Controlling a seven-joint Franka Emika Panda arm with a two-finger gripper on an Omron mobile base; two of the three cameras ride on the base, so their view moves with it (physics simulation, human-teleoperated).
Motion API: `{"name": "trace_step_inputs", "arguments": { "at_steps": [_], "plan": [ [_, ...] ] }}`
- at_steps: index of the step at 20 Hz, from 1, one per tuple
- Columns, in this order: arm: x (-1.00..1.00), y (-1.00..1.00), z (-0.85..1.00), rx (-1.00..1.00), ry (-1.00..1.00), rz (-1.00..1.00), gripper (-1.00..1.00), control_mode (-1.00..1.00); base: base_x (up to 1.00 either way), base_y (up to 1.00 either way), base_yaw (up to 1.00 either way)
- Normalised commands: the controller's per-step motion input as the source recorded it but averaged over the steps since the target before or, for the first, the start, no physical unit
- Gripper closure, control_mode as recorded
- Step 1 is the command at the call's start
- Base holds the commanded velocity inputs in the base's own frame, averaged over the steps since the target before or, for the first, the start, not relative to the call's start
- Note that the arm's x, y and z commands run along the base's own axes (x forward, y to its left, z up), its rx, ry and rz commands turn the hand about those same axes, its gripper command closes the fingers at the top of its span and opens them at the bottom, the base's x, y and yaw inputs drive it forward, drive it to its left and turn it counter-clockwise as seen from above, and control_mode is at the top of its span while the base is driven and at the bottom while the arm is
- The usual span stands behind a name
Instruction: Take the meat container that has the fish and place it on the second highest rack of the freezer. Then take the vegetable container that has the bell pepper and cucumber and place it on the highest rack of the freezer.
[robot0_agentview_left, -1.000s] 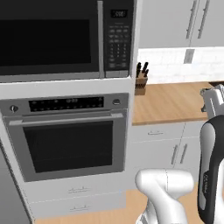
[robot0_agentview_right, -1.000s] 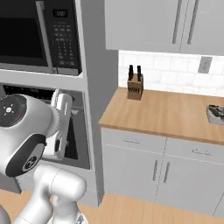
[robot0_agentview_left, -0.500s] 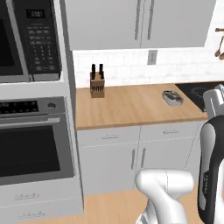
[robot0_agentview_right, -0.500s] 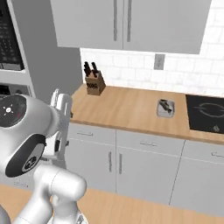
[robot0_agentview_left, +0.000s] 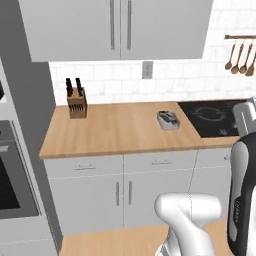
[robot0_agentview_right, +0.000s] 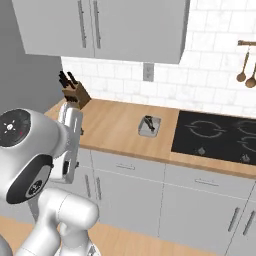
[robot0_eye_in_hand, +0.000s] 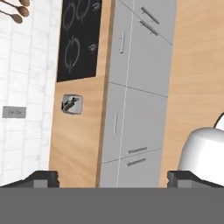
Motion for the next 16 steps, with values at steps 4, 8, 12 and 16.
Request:
{"name": "trace_step_inputs", "arguments": {
  "at_steps": [4, 8, 12, 16],
  "plan": [
    [0.00, 0.00, 0.00, 0.00, 0.00, 0.00, -1.00, 1.00, 0.76, -0.26, 0.16],
    [0.00, 0.00, 0.00, 0.00, 0.00, 0.00, -1.00, 1.00, 0.67, -0.01, 0.09],
    [0.00, 0.00, 0.00, 0.00, 0.00, 0.00, -1.00, 1.00, 0.30, -0.62, 0.10],
    [0.00, 0.00, 0.00, 0.00, 0.00, 0.00, -1.00, 1.00, 0.19, -0.34, 0.06]
  ]
}}
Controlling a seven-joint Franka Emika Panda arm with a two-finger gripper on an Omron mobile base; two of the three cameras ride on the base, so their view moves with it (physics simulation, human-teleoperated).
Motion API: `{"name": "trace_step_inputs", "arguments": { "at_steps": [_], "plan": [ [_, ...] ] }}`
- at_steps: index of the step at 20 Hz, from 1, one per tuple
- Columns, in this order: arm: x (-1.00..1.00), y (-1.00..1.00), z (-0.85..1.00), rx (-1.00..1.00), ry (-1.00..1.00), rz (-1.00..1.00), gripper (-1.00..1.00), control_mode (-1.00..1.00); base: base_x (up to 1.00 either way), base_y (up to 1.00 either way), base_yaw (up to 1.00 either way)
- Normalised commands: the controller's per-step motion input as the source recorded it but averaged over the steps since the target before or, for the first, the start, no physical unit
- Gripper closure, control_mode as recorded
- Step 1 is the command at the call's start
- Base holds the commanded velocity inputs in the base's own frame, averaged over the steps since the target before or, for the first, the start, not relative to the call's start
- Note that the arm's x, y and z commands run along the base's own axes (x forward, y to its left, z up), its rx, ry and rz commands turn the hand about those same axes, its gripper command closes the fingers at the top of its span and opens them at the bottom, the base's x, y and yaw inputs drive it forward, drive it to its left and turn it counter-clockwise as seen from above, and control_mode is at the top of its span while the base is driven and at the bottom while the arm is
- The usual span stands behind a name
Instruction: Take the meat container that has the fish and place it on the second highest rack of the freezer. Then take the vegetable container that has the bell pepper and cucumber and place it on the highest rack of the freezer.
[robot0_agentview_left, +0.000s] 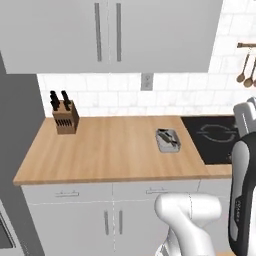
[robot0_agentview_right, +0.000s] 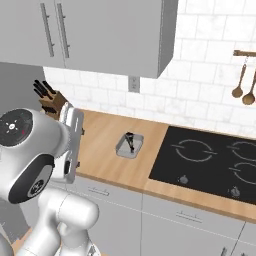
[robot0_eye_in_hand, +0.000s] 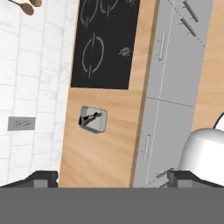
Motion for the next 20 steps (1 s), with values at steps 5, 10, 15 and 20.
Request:
{"name": "trace_step_inputs", "arguments": {
  "at_steps": [5, 10, 15, 20],
  "plan": [
    [0.00, 0.00, 0.00, 0.00, 0.00, 0.00, -1.00, 1.00, 0.52, -0.08, 0.07],
    [0.00, 0.00, 0.00, 0.00, 0.00, 0.00, -1.00, 1.00, 0.29, -0.20, 0.07],
    [0.03, -0.32, -0.32, 0.02, 0.01, 0.05, -1.00, -1.00, 0.00, 0.00, 0.00],
    [0.37, -0.28, -0.65, 0.00, 0.10, 0.08, -1.00, -1.00, 0.00, 0.00, 0.00]
  ]
}}
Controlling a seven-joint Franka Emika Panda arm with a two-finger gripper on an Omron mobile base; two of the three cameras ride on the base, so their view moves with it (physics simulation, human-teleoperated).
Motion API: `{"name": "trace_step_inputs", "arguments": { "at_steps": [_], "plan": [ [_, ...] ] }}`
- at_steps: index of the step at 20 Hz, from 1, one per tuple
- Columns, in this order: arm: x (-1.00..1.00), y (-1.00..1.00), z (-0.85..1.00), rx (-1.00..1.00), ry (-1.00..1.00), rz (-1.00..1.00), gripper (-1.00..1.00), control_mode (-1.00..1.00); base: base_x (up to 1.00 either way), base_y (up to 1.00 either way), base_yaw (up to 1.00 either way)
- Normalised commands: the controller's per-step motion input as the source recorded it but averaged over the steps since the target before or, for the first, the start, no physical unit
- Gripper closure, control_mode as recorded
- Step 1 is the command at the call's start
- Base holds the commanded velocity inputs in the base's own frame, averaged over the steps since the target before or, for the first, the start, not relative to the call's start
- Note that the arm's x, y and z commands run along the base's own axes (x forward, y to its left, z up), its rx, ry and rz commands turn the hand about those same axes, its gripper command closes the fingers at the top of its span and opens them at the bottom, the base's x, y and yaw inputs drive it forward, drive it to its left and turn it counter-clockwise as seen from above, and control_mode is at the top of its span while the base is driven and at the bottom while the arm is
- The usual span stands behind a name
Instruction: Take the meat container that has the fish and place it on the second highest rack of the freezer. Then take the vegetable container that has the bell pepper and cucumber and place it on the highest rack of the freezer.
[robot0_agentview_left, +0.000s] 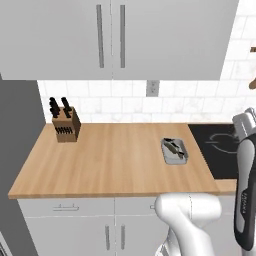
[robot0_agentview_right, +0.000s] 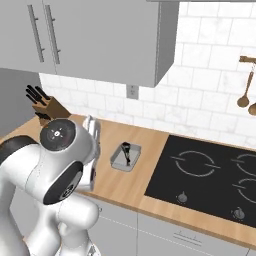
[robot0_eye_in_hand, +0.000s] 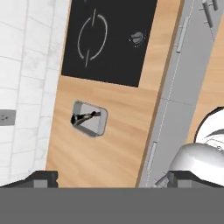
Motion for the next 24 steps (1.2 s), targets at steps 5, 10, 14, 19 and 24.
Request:
{"name": "trace_step_inputs", "arguments": {
  "at_steps": [5, 10, 14, 19, 24],
  "plan": [
    [0.43, -0.26, -0.56, 0.04, 0.00, 0.11, -1.00, -1.00, 0.00, 0.00, 0.00],
    [0.53, 0.06, -0.48, 0.00, 0.02, 0.03, -1.00, -1.00, 0.00, 0.00, 0.00],
    [0.54, 0.03, -0.43, 0.00, 0.04, 0.01, -1.00, -1.00, 0.00, 0.00, 0.00],
    [0.43, 0.08, -0.31, 0.00, 0.17, 0.00, -1.00, -1.00, 0.00, 0.00, 0.00],
    [0.26, 0.00, -0.32, 0.00, 0.22, 0.11, -1.00, -1.00, 0.00, 0.00, 0.00]
  ]
}}
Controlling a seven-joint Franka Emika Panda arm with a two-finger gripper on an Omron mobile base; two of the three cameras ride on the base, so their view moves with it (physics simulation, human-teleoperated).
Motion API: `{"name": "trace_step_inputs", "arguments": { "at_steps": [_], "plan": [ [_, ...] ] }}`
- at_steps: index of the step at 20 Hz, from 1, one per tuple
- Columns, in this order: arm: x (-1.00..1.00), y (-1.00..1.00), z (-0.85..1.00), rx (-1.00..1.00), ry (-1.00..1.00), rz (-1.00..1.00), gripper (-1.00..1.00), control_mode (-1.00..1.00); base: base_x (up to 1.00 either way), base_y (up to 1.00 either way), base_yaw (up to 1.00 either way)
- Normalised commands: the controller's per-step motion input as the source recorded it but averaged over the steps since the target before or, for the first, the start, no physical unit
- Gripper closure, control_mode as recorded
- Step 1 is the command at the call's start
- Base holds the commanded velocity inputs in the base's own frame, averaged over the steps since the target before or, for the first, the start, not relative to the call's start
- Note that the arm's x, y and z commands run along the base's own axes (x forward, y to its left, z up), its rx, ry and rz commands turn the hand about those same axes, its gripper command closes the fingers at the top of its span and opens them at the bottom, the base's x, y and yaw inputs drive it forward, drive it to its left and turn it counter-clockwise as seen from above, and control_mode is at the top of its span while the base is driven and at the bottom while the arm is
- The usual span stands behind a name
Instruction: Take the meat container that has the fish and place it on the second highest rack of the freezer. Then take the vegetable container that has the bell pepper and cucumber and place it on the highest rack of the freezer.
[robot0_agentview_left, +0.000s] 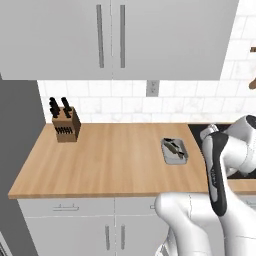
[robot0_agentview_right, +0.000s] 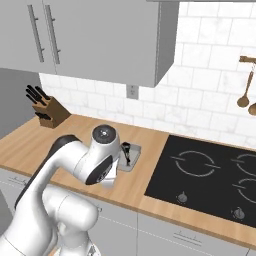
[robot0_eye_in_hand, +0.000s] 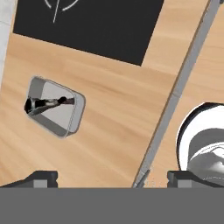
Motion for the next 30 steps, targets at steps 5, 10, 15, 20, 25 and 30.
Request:
{"name": "trace_step_inputs", "arguments": {
  "at_steps": [5, 10, 15, 20, 25, 30],
  "plan": [
    [0.07, 0.00, -0.38, 0.00, 0.16, 0.16, -1.00, -1.00, 0.00, 0.00, 0.00],
    [0.30, 0.00, -0.31, 0.00, 0.08, 0.13, -1.00, -1.00, 0.00, 0.00, 0.00],
    [0.29, 0.03, -0.22, 0.00, 0.03, 0.08, -1.00, -1.00, 0.00, 0.00, 0.00],
    [0.11, 0.13, -0.21, 0.00, 0.00, 0.00, -1.00, -1.00, 0.00, 0.00, 0.00],
    [0.39, 0.23, -0.20, 0.00, 0.00, 0.00, -1.00, -1.00, 0.00, 0.00, 0.00],
    [0.38, 0.11, -0.06, 0.00, 0.00, 0.00, -1.00, -1.00, 0.00, 0.00, 0.00]
  ]
}}
